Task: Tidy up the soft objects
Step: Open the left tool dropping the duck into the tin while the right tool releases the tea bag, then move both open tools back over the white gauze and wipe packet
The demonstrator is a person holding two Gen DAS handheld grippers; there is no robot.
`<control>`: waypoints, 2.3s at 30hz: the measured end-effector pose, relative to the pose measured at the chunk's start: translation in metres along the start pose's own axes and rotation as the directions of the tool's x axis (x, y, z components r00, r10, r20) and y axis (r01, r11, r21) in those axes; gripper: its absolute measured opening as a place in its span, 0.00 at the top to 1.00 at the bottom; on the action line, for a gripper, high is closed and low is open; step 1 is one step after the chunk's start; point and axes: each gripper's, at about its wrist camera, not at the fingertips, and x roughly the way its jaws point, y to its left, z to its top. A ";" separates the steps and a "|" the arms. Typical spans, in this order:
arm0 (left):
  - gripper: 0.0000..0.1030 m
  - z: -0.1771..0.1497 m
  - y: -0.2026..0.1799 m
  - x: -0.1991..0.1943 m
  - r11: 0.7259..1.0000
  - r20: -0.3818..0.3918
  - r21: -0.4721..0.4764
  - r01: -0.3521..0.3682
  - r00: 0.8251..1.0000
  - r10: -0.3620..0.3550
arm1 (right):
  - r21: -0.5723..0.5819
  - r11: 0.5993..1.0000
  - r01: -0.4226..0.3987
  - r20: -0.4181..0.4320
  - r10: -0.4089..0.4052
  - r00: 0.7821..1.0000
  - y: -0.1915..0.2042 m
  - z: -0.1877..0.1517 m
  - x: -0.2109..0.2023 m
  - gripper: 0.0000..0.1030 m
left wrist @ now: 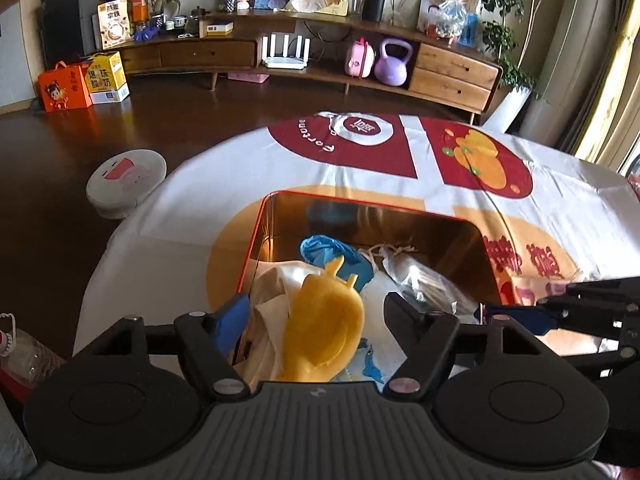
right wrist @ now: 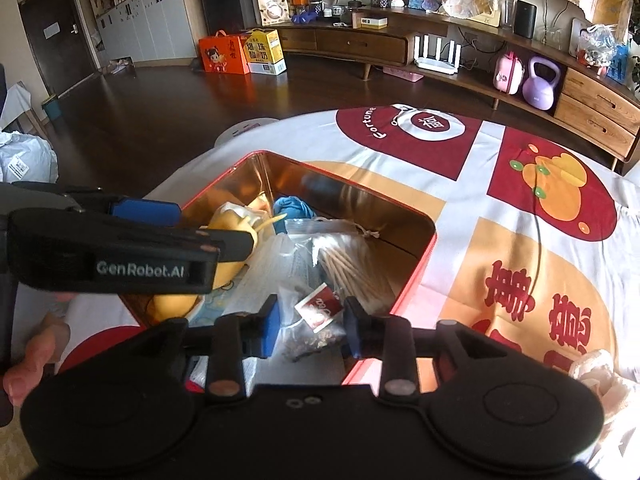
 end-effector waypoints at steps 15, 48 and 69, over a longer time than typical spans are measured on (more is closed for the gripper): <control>0.28 0.000 -0.012 -0.049 1.000 0.069 0.006 -0.005 0.998 0.004 | 0.003 0.999 -0.037 0.098 0.037 0.995 0.004 -0.008 -0.065 0.39; 0.03 -0.038 -0.138 -0.108 0.978 0.144 0.119 0.172 0.972 -0.188 | 0.090 0.995 0.045 0.236 -0.065 0.970 -0.068 -0.109 -0.189 0.04; 0.02 -0.029 -0.250 -0.032 0.943 0.043 0.211 0.256 0.962 -0.270 | 0.174 0.975 0.141 0.151 -0.168 0.974 -0.157 -0.170 -0.168 0.05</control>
